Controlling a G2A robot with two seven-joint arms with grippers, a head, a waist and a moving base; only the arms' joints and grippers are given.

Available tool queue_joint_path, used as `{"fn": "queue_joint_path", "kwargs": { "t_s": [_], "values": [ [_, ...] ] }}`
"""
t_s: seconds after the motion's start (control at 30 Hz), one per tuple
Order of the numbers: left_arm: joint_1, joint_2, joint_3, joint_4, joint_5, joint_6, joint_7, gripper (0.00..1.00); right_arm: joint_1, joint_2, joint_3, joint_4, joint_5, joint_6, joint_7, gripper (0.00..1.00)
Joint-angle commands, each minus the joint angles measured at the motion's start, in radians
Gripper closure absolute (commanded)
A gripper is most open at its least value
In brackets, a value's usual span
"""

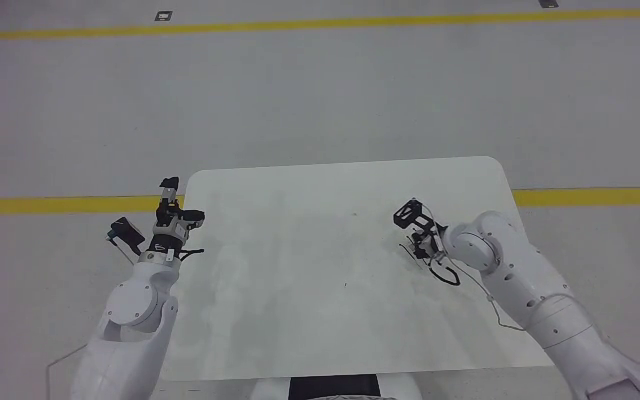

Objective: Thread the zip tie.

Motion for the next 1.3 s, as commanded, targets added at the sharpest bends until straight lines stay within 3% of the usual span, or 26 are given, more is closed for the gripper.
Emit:
{"fn": "queue_joint_path", "kwargs": {
  "t_s": [0.0, 0.13, 0.33, 0.57, 0.87, 1.2, 1.27],
  "values": [
    [0.0, 0.0, 0.0, 0.0, 0.0, 0.0, 0.0, 0.0, 0.005, -0.002, -0.004, 0.009, 0.001, -0.001, 0.0, 0.88],
    [0.0, 0.0, 0.0, 0.0, 0.0, 0.0, 0.0, 0.0, 0.013, -0.006, -0.009, 0.022, 0.003, 0.0, -0.002, 1.0],
    [0.0, 0.0, 0.0, 0.0, 0.0, 0.0, 0.0, 0.0, 0.002, 0.0, 0.021, -0.007, -0.002, 0.006, -0.004, 1.0],
    [0.0, 0.0, 0.0, 0.0, 0.0, 0.0, 0.0, 0.0, -0.068, 0.027, 0.125, -0.1, 0.06, -0.035, -0.025, 1.0],
    [0.0, 0.0, 0.0, 0.0, 0.0, 0.0, 0.0, 0.0, -0.146, 0.092, 0.213, -0.224, 0.308, -0.035, -0.056, 1.0],
    [0.0, 0.0, 0.0, 0.0, 0.0, 0.0, 0.0, 0.0, -0.143, 0.171, 0.194, -0.253, 0.584, -0.035, -0.07, 1.0],
    [0.0, 0.0, 0.0, 0.0, 0.0, 0.0, 0.0, 0.0, -0.141, 0.173, 0.193, -0.252, 0.592, -0.035, -0.068, 1.0]
  ]
}}
